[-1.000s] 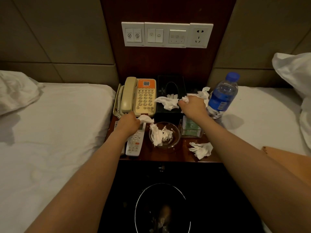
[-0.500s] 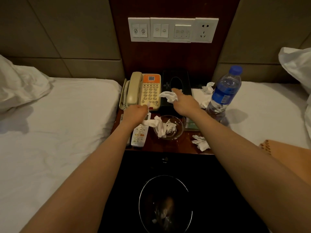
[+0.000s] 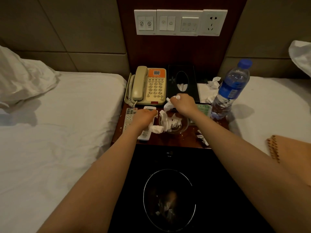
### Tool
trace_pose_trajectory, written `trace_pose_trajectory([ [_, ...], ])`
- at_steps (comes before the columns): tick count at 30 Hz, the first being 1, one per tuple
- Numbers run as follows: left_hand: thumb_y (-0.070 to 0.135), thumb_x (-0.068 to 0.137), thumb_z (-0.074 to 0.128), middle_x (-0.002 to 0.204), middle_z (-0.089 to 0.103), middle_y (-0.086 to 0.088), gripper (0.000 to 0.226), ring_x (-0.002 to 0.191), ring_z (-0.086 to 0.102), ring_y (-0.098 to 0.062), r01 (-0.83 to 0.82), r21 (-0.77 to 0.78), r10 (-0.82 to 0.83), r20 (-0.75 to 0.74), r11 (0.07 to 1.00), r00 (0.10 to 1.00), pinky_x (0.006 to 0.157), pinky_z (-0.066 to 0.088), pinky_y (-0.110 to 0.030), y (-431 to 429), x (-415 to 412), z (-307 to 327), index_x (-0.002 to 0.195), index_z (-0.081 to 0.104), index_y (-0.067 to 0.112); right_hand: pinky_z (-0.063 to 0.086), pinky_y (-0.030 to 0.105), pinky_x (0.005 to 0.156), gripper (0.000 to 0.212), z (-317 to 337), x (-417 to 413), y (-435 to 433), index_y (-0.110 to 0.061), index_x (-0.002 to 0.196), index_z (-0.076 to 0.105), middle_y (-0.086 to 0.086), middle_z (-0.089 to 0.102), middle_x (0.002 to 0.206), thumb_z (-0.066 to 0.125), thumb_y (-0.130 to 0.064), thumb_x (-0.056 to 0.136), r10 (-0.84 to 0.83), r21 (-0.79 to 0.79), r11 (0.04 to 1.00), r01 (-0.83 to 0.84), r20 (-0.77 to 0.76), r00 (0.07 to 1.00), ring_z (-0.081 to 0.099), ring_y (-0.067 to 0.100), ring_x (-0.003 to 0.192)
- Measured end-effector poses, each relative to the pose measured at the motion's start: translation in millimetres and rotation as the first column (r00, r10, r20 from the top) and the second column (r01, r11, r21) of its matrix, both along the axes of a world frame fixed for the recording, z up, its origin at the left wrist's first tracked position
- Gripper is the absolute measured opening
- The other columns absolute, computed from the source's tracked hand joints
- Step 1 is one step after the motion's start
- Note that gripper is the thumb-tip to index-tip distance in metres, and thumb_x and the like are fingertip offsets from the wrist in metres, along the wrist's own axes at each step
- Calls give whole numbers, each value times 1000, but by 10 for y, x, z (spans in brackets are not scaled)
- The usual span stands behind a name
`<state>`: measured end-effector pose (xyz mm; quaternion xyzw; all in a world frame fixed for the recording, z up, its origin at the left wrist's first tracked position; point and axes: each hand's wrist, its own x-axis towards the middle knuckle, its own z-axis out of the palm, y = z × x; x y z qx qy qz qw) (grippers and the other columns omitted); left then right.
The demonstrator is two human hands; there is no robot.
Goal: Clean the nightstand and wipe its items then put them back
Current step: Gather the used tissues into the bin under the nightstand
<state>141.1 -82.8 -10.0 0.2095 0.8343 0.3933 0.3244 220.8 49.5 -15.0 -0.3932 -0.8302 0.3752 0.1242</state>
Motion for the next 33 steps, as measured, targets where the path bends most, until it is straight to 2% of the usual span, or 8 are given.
trace_pose_trajectory([
  [6, 18, 92, 48, 72, 55, -6, 25, 63, 52, -18, -157, 95, 130, 244, 983, 961, 53, 44, -25, -269, 299, -266, 67, 52, 14, 42, 27, 57, 29, -251, 361, -614, -17, 61, 52, 1, 53, 64, 55, -20, 91, -3, -423, 906, -24, -64, 998, 52, 15, 63],
  [10, 22, 92, 50, 69, 46, -6, 32, 62, 44, -16, -80, -39, 86, 192, 996, 978, 58, 34, -29, -514, 401, -563, 62, 44, 13, 51, 25, 43, 32, -514, 541, -875, -13, 64, 43, 6, 41, 63, 53, -23, 92, 167, -655, 752, -70, 87, 982, 48, 20, 56],
  [15, 23, 95, 49, 65, 43, -7, 35, 58, 42, -18, -35, -161, 74, 247, 986, 966, 59, 35, -29, -678, 531, -791, 62, 41, 12, 50, 30, 53, 19, -760, 685, -1020, -8, 88, 49, 13, 51, 74, 49, -26, 96, 261, -704, 707, 62, 342, 903, 52, 22, 60],
  [20, 29, 96, 48, 92, 58, -15, 26, 97, 57, -34, 0, -172, 46, 260, 985, 964, 89, 46, -41, -697, 694, -998, 87, 58, 6, 45, 32, 57, 28, -922, 767, -1083, -12, 68, 42, 9, 44, 66, 48, -17, 95, 181, -601, 783, 159, 466, 866, 47, 20, 56],
  [24, 41, 94, 48, 67, 47, -6, 43, 75, 52, -25, 58, -252, 10, 261, 966, 965, 77, 43, -35, -677, 823, -1163, 62, 43, 13, 51, 38, 73, 27, -1003, 796, -1112, -10, 68, 47, 12, 51, 67, 50, -19, 94, 189, -563, 805, 188, 544, 818, 52, 24, 58],
  [29, 24, 98, 42, 69, 46, -9, 36, 62, 45, -20, 108, -330, -10, 285, 938, 959, 74, 40, -34, -664, 902, -1310, 66, 47, 8, 44, 31, 73, 32, -1050, 833, -1155, -10, 68, 47, 9, 48, 68, 50, -25, 96, 194, -537, 820, 196, 584, 788, 49, 19, 58],
  [31, 20, 99, 35, 80, 51, -15, 31, 65, 47, -21, 114, -373, -2, 288, 921, 958, 73, 40, -35, -654, 937, -1327, 80, 52, 2, 44, 31, 74, 26, -1073, 847, -1160, -9, 73, 46, 9, 47, 71, 55, -24, 93, 221, -558, 807, 195, 590, 777, 51, 21, 64],
  [33, 24, 100, 31, 108, 56, -22, 33, 90, 58, -32, 128, -409, 11, 320, 903, 947, 76, 46, -40, -661, 971, -1361, 114, 51, 2, 45, 30, 75, 24, -1099, 881, -1164, -10, 74, 44, 9, 46, 75, 59, -22, 90, 279, -569, 805, 171, 616, 737, 53, 24, 75],
])
